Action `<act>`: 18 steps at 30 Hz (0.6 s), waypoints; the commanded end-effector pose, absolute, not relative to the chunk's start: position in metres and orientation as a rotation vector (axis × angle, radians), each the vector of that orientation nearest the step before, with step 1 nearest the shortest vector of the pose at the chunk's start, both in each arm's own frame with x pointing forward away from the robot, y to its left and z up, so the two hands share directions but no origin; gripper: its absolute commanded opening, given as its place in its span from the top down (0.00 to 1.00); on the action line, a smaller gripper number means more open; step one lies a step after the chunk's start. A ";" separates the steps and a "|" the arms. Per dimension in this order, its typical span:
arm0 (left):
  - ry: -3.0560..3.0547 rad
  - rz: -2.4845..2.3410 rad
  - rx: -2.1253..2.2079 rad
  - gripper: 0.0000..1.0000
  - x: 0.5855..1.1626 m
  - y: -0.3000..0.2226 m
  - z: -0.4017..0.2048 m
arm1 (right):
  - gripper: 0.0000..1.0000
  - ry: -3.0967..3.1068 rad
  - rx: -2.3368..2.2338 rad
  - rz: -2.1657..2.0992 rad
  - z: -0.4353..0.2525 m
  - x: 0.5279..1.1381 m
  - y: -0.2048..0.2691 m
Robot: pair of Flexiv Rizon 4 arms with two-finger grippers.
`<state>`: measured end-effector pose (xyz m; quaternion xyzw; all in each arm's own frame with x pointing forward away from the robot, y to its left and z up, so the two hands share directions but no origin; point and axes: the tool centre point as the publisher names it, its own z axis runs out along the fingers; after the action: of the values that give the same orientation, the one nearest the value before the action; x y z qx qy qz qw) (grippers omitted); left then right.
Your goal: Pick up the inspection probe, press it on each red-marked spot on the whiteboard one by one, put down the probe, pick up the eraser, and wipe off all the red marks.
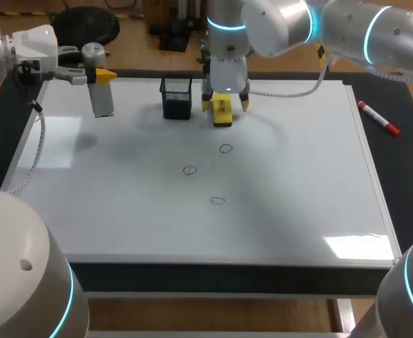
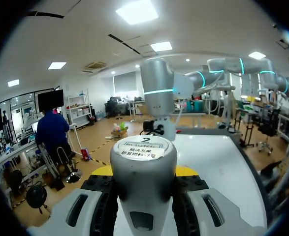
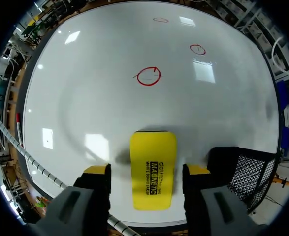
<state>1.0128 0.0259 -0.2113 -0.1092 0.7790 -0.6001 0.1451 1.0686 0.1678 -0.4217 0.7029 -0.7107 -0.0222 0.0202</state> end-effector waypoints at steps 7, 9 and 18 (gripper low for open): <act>2.240 -1.728 -0.314 1.00 1.012 0.026 -0.211 | 1.00 -2.243 2.146 -0.045 -0.410 1.067 0.160; 2.240 -1.728 -0.314 1.00 1.012 0.026 -0.211 | 1.00 -2.281 2.110 -0.044 -0.405 1.067 0.155; 2.240 -1.728 -0.314 1.00 1.012 0.026 -0.211 | 1.00 -2.472 1.873 0.005 -0.384 1.067 0.110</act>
<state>1.0128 0.0259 -0.2113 -0.1092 0.7790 -0.6001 0.1451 1.0762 0.1264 -0.3992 0.6147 -0.7884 -0.0030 0.0229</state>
